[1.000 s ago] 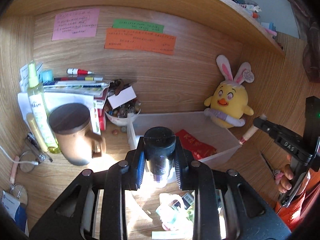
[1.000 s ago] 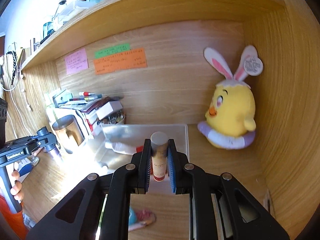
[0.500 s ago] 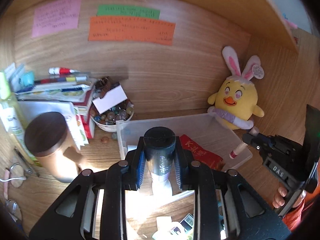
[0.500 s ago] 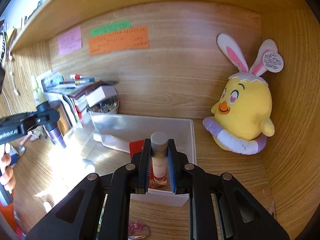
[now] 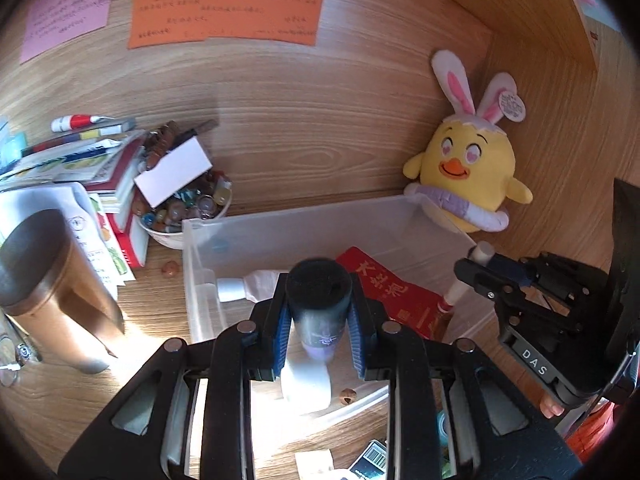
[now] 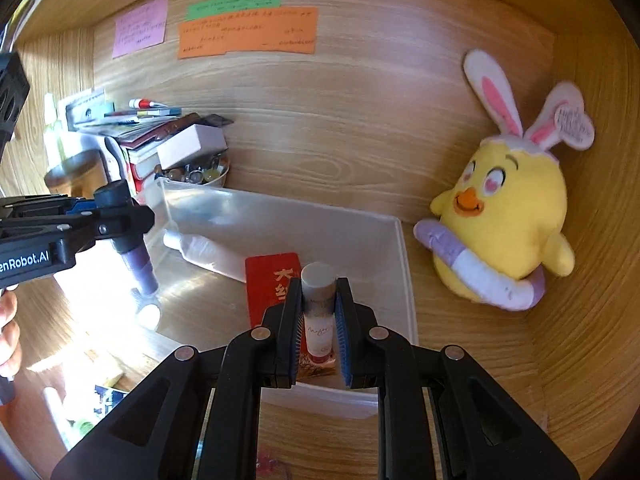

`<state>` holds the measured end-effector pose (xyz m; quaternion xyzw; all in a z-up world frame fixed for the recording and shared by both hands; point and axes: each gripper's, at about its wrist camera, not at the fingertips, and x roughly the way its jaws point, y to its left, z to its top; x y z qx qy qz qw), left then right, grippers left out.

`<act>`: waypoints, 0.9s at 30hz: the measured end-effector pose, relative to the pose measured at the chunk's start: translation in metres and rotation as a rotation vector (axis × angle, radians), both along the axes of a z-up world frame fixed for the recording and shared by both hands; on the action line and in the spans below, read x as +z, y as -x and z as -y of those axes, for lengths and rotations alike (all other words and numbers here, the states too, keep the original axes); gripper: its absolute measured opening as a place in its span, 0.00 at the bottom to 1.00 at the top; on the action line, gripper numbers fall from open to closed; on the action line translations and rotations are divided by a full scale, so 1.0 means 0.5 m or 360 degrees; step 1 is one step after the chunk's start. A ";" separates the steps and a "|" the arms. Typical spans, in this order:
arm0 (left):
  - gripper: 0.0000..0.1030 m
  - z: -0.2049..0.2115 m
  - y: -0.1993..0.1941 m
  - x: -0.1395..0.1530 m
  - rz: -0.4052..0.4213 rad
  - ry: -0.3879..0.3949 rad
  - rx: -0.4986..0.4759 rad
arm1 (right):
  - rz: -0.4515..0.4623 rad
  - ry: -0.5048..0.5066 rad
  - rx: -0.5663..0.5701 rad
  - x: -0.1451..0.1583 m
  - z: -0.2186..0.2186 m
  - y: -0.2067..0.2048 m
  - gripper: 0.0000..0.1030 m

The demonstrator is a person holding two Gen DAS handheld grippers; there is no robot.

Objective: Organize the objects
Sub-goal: 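Place the lip balm and dark bottle into the clear box, opening both grippers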

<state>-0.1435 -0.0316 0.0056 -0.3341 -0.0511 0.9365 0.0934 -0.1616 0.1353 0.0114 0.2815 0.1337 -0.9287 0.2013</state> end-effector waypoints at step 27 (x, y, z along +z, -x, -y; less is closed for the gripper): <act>0.80 -0.017 -0.068 0.038 -0.0113 0.0128 0.0009 | 0.0075 0.0065 0.0159 0.013 0.008 -0.030 0.52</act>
